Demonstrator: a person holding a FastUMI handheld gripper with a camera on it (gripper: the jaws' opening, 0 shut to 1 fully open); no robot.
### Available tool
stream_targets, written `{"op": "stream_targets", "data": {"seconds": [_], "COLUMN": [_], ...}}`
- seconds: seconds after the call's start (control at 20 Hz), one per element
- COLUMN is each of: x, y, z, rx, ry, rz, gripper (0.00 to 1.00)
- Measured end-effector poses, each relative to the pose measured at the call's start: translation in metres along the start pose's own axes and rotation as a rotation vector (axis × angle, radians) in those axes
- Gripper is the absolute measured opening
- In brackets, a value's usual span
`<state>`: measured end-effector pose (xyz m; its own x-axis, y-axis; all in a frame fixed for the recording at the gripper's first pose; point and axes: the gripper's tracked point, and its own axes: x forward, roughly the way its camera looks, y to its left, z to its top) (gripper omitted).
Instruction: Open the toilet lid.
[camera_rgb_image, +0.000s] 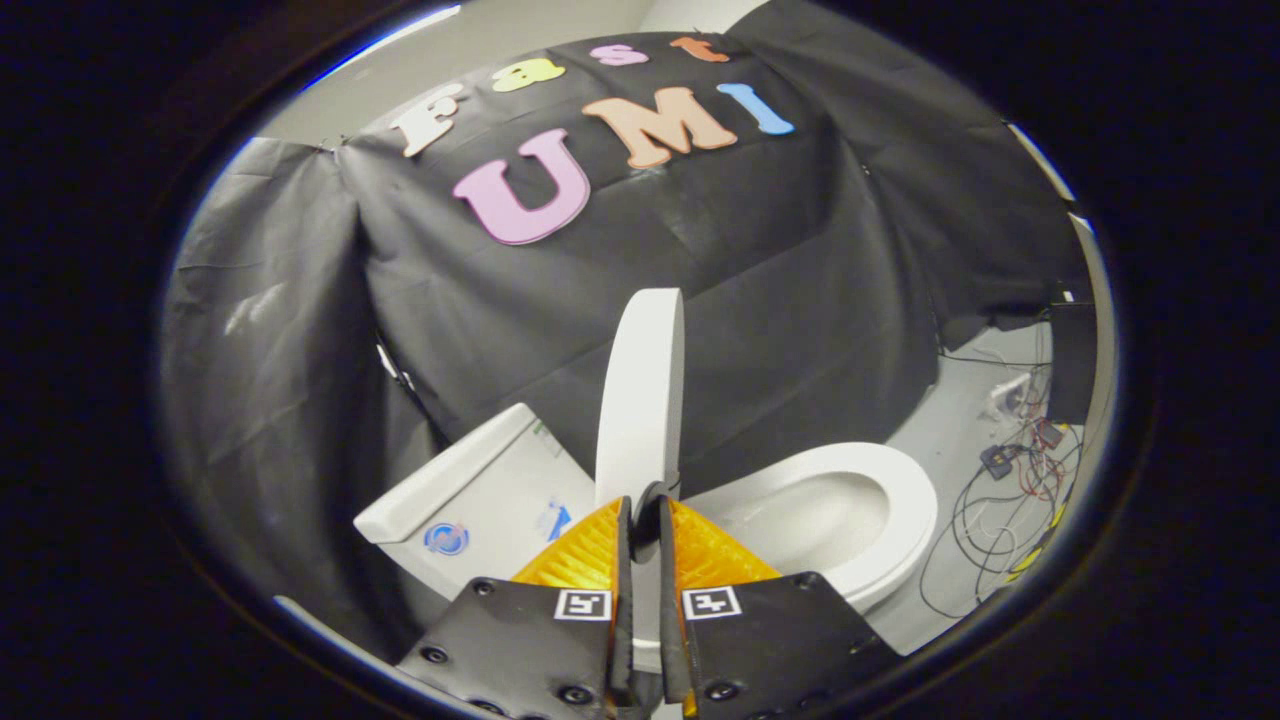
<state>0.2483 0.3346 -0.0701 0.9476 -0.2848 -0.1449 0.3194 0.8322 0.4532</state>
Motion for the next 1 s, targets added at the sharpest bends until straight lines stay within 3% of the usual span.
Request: {"op": "stream_targets", "data": {"seconds": [1.0], "x": [0.037], "y": [0.149], "z": [-0.048], "rx": [-0.109], "ry": [0.075], "rz": [0.300], "gripper": [0.15]}}
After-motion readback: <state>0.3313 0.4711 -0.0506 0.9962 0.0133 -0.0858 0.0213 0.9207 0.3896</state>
